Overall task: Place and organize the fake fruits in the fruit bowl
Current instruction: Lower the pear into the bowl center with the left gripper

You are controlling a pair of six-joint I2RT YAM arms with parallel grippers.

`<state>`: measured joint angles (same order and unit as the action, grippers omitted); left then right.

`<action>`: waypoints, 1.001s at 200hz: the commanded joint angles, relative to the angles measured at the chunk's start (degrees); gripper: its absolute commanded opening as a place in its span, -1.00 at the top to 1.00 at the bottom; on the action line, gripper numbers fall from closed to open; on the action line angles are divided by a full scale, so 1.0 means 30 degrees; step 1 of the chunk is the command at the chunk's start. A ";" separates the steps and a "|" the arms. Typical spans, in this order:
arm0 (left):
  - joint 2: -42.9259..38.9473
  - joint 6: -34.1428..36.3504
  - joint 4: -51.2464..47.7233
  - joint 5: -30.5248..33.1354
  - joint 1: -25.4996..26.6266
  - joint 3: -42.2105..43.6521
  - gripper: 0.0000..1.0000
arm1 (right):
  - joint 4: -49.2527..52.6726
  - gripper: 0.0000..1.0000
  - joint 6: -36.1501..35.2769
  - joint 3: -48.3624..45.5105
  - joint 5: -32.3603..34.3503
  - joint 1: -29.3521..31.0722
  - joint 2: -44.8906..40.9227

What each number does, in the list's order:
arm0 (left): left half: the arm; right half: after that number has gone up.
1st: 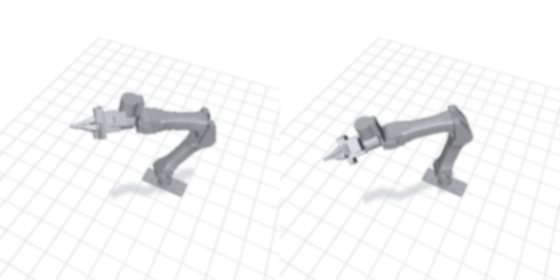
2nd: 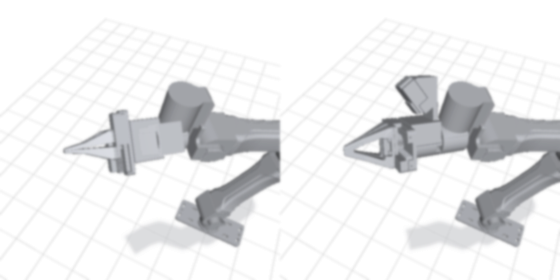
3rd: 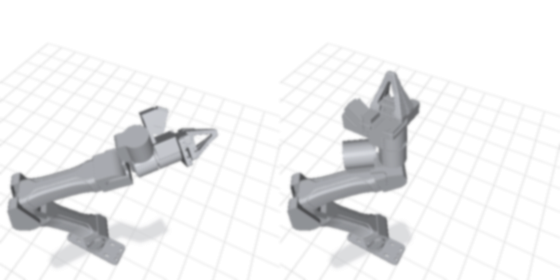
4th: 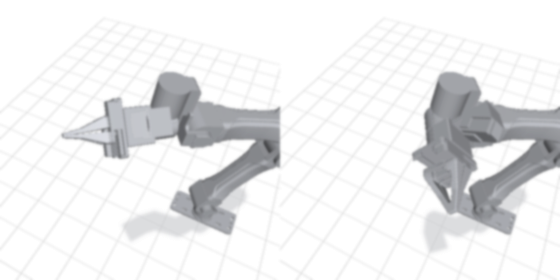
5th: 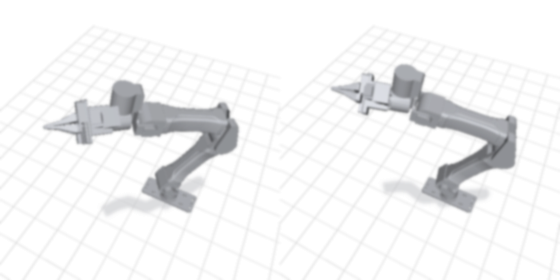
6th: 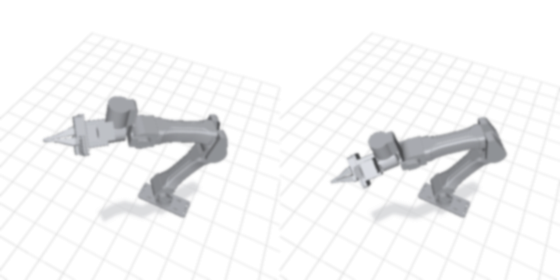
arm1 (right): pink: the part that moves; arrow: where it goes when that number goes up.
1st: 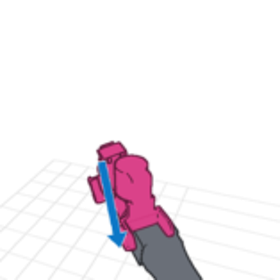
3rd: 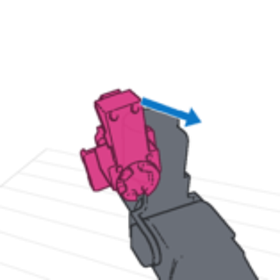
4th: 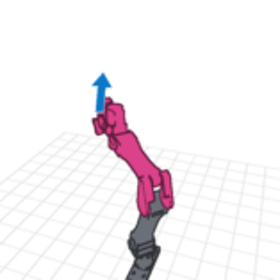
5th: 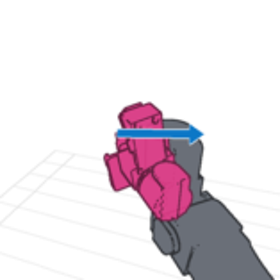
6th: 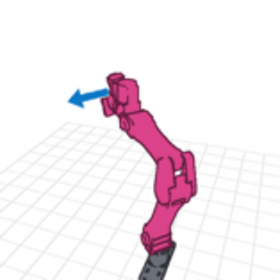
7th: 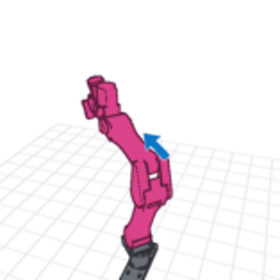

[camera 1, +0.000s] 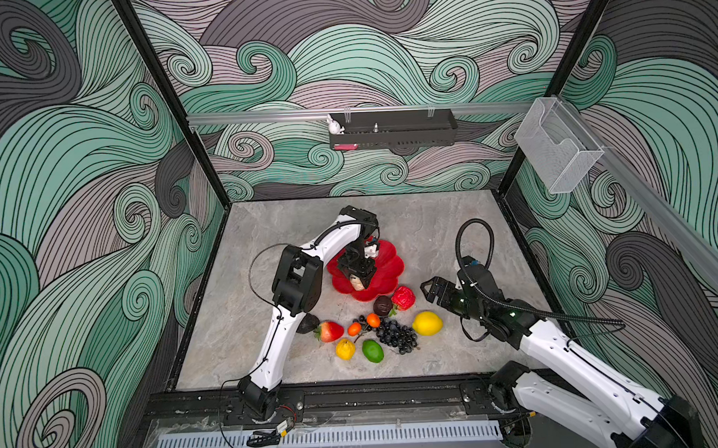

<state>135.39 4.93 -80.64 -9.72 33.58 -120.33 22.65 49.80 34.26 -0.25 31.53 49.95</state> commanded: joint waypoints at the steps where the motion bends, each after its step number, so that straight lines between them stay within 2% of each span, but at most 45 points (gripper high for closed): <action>1: -0.0806 -0.0324 0.0171 -0.0620 0.0173 -0.0025 -0.49 | -0.0293 -0.86 0.0106 0.0007 -0.0070 -0.0064 0.0020; 64: -0.1010 -0.0467 0.0308 -0.0900 0.0180 0.0150 -0.68 | -0.0432 -0.87 0.0113 -0.0014 -0.0117 -0.0072 0.0231; 158: -0.0962 -0.0909 0.0613 -0.0135 0.0114 -0.0261 -0.76 | -0.0524 -0.87 0.0135 -0.0126 -0.0124 -0.0076 0.0313; 169: -0.1108 -0.0940 0.0655 -0.0082 0.0087 -0.0260 -0.80 | -0.0517 -0.87 0.0081 -0.0097 -0.0122 -0.0054 0.0313; 174: -0.1176 -0.0940 0.0649 -0.0101 0.0103 -0.0260 -0.96 | -0.0531 -0.87 0.0076 -0.0069 -0.0121 -0.0074 0.0334; 200: -0.1717 -0.1082 0.0882 -0.0050 0.0067 -0.0059 -0.97 | -0.0357 -0.87 -0.0175 0.0052 -0.0004 -0.0082 0.0313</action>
<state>134.56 2.44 -78.28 -10.59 33.87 -120.14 21.69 49.93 34.26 -0.43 31.53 50.68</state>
